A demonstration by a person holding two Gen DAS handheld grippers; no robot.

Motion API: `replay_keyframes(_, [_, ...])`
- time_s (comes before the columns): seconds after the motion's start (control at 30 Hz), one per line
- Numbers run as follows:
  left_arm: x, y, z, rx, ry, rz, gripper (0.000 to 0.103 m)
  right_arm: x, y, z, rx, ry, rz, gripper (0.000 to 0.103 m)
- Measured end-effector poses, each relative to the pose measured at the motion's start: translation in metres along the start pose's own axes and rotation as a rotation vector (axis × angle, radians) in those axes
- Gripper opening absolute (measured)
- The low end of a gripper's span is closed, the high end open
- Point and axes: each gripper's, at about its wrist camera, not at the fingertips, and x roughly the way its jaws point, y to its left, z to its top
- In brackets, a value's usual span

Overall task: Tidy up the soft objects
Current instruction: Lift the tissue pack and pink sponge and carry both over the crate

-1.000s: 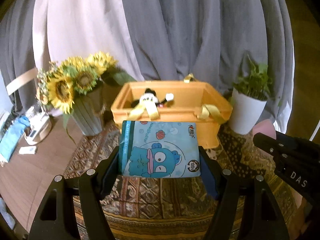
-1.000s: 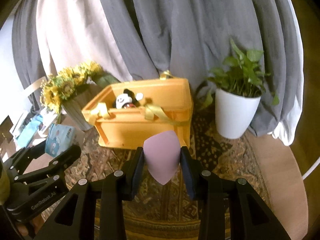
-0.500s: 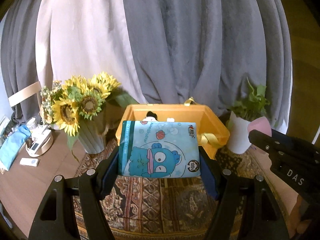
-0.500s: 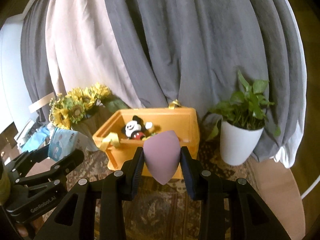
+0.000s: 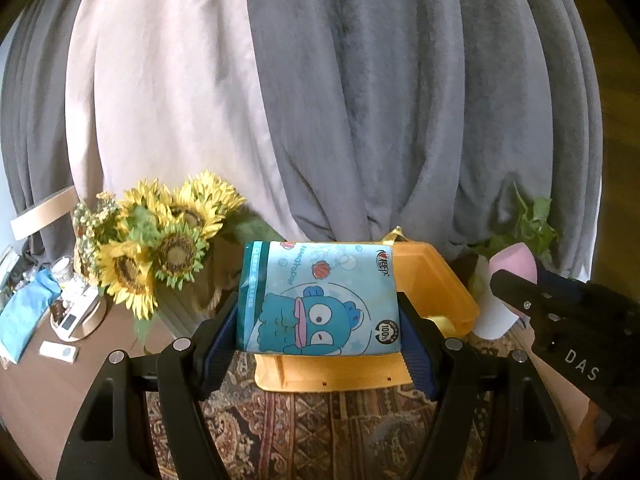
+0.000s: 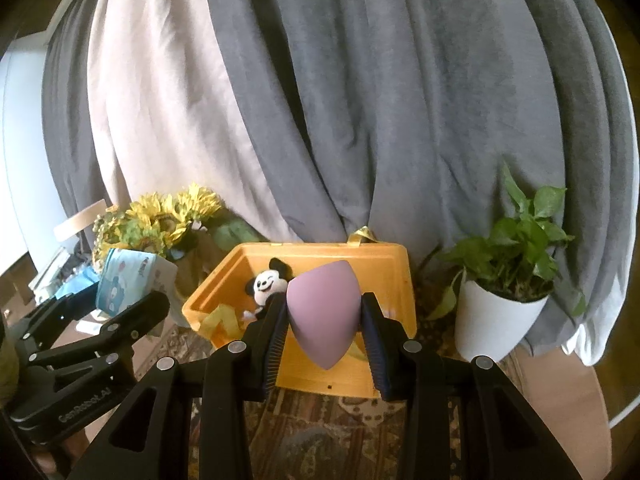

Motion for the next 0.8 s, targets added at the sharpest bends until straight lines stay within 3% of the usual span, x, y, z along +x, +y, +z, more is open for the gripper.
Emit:
replay_keyframes(0.4, [0.047, -0.001, 0.028, 0.019, 0.009, -0.005, 0.072, 0.047, -0.013, 0.031, -0.007, 0.015, -0.012, 0.038])
replay_keyframes(0.8, [0.117, 0.003, 0.048, -0.002, 0.130, -0.074, 0.072, 0.107, -0.022, 0.051, -0.004, 0.091, 0.001, 0.038])
